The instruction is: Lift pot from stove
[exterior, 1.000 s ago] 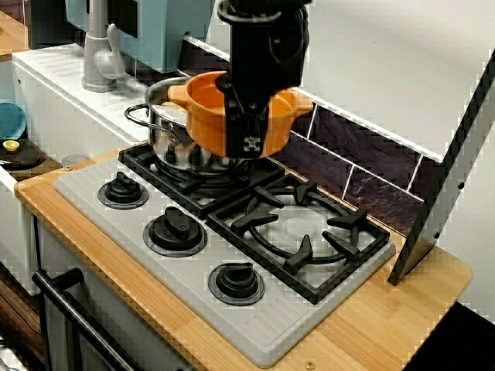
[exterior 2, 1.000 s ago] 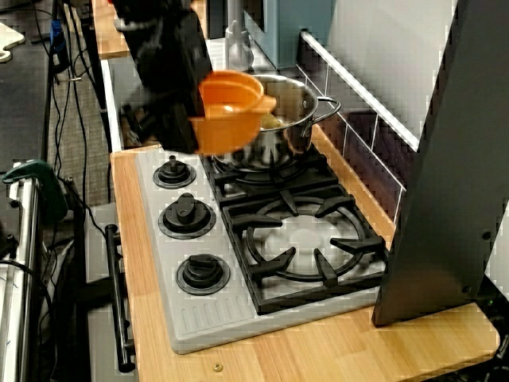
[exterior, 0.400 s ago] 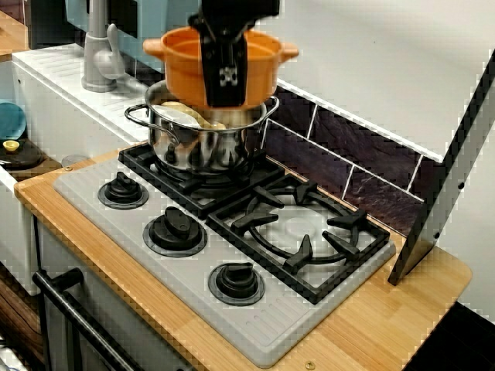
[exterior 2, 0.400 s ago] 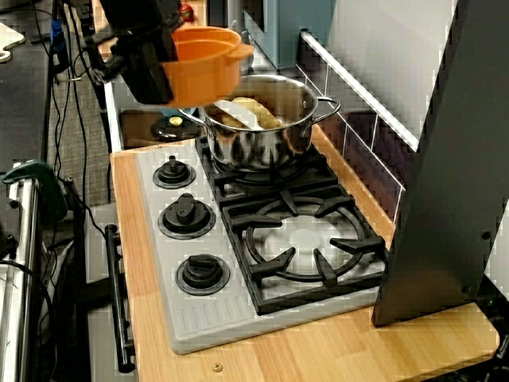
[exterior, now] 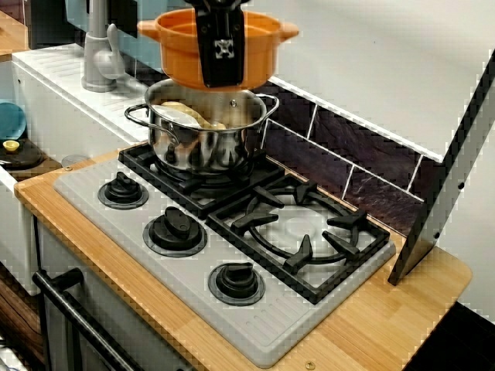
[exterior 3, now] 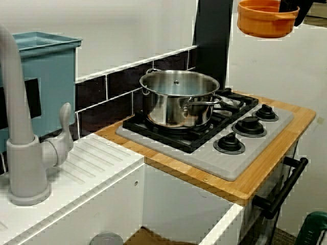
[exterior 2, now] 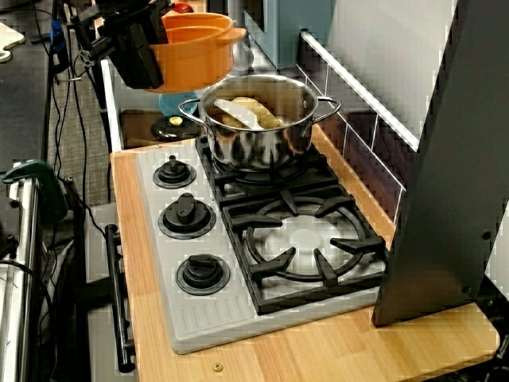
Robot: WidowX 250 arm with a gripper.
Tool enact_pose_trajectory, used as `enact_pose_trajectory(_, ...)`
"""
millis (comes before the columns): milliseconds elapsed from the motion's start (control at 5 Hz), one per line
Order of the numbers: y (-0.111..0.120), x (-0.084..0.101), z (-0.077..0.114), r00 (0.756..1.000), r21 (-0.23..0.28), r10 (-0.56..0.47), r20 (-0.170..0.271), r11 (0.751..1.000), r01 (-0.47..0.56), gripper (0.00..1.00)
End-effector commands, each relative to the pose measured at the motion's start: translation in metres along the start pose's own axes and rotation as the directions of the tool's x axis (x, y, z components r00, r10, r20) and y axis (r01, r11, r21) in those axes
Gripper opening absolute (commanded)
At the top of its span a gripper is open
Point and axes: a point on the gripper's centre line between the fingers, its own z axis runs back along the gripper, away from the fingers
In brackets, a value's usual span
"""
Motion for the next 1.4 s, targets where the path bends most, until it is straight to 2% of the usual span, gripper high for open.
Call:
enact_pose_trajectory(0,-0.0038,0.0026,0.0110,0.999,0.022,-0.007,0.048,1.000,0.006,0.00)
enact_pose_trajectory(1200,0.0002,0.0058,0.0200,0.999,0.014,0.002,0.053,1.000,-0.003,0.00)
